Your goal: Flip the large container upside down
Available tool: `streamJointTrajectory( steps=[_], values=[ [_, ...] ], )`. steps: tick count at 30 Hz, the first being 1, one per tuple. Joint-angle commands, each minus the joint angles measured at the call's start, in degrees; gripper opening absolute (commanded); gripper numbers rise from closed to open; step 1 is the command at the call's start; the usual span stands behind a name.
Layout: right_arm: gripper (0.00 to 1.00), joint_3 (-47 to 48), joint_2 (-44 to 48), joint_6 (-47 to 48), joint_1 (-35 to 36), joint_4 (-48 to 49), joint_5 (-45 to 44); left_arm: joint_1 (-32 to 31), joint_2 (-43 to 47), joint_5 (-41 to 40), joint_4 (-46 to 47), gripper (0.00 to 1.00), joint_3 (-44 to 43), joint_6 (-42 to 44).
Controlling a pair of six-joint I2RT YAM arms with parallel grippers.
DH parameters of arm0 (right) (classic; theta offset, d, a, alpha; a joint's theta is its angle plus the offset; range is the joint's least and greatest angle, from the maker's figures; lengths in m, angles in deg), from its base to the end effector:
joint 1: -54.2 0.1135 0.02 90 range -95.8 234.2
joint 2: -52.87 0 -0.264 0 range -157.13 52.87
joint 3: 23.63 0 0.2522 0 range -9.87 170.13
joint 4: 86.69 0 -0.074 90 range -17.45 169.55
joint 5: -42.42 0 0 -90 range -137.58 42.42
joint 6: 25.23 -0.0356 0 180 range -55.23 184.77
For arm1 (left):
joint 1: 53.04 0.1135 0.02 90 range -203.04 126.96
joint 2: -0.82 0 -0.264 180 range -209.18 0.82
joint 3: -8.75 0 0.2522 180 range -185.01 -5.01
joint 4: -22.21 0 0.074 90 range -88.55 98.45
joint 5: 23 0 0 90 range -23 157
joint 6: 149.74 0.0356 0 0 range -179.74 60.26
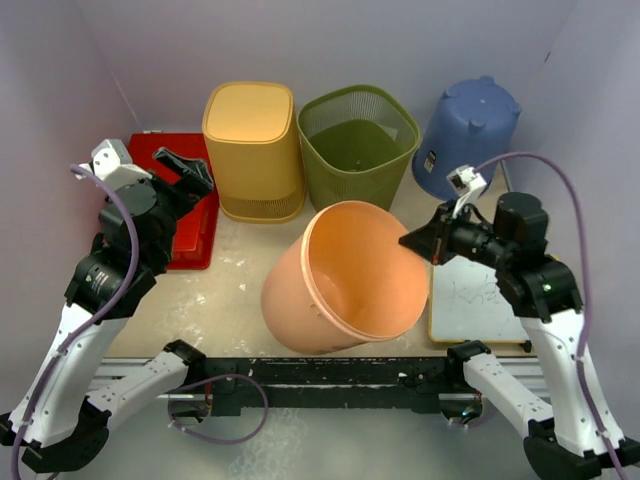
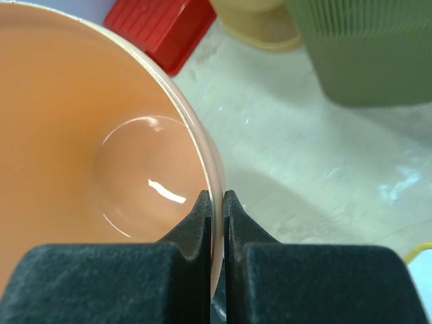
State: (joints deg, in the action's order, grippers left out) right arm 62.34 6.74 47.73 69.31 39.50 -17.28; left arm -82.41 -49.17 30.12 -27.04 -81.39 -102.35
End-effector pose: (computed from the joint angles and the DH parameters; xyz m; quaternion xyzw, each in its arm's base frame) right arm 0.1231 0.0518 0.4401 -0.1481 0.7631 0.3625 0.5142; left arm 0.1362 -0.0521 0.4621 -0.2871 0.6934 -0.1669 0.6394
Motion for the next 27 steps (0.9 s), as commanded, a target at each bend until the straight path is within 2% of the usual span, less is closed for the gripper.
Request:
streamJointTrajectory(
  steps=[1, 9, 13, 18, 24, 25, 27],
  values=[
    [0.0, -7.07, 0.92, -9.5, 0.27, 14.74, 9.1, 0.1, -0.2, -3.77, -2.81, 0.89, 1.3, -1.84],
    [0.0, -25.17, -0.56, -21.21, 0.29, 31.83, 9.86, 0.1, 0.0, 0.0, -0.22, 0.89, 4.52, -2.78],
    [0.0, -34.66, -0.65, -29.16, 0.65, 41.78, 6.64, 0.1, -0.31, 0.82, 0.5, 0.89, 5.45, -3.08],
    [0.0, -40.51, -1.88, -31.82, 1.13, 43.74, -1.18, 0.1, -0.7, 1.5, 1.3, 0.89, 6.53, -3.31],
    [0.0, -42.91, -5.0, -32.1, 1.63, 42.26, -7.23, 0.09, -2.23, 3.58, 2.38, 0.89, 7.31, -3.09],
    [0.01, -42.6, -5.7, -31.64, 1.68, 40.8, -8.67, 0.07, -2.53, 3.77, 2.56, 0.89, 7.61, -3.09],
    [0.22, -40.61, -7.15, -28.85, 1.87, 36.7, -11.16, 0.1, -2.8, 4.0, 3.43, 0.89, 9.15, -2.94]
  ],
)
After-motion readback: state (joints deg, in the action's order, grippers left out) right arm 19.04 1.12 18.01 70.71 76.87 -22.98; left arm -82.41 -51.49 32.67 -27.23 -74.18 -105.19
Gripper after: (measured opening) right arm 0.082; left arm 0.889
